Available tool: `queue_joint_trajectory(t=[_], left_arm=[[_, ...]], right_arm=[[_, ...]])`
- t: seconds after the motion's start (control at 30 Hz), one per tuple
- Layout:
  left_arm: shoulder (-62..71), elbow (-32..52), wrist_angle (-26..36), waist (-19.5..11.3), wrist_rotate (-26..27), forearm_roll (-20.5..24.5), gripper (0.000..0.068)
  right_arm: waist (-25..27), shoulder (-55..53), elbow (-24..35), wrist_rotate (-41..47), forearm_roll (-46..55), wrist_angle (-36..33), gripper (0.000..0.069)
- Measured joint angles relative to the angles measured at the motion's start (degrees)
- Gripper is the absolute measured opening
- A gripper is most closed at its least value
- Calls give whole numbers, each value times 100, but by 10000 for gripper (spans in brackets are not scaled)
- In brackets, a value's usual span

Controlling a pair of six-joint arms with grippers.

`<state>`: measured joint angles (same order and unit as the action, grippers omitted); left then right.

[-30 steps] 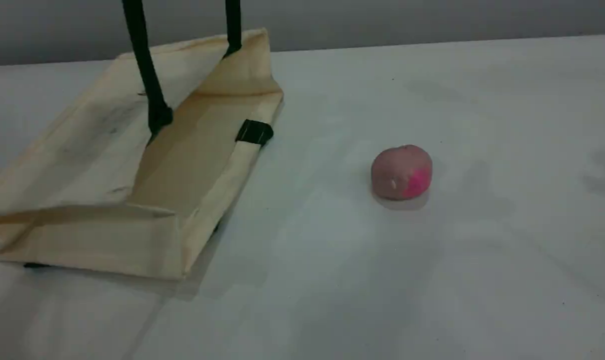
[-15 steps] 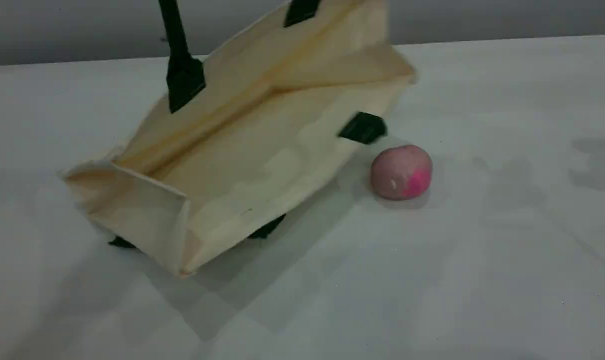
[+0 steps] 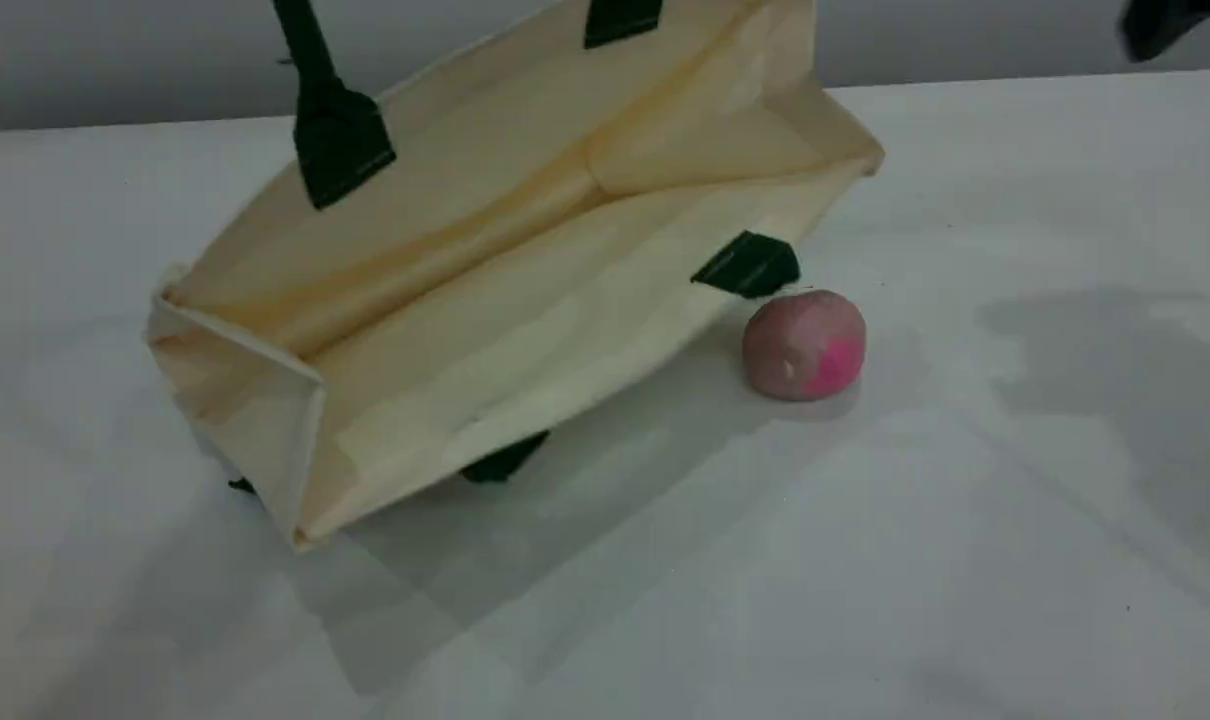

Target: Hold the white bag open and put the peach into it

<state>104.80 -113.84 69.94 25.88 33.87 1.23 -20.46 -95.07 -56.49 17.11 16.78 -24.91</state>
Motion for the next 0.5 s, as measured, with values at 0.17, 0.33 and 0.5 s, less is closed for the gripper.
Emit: queue_joint_trajectory(t=[0.17,0.33,0.5], left_arm=[[-182,0,0,-2,0,187,88],[-311,0,6,-2,5,430,88],[-317,0,6,-6,5,497,88]], right_arm=[[-480,-477,5,0,-5,-71,388],[-962,-877,5,5,-83,43,388],[-1535,-1085,5,5,-158,183,388]])
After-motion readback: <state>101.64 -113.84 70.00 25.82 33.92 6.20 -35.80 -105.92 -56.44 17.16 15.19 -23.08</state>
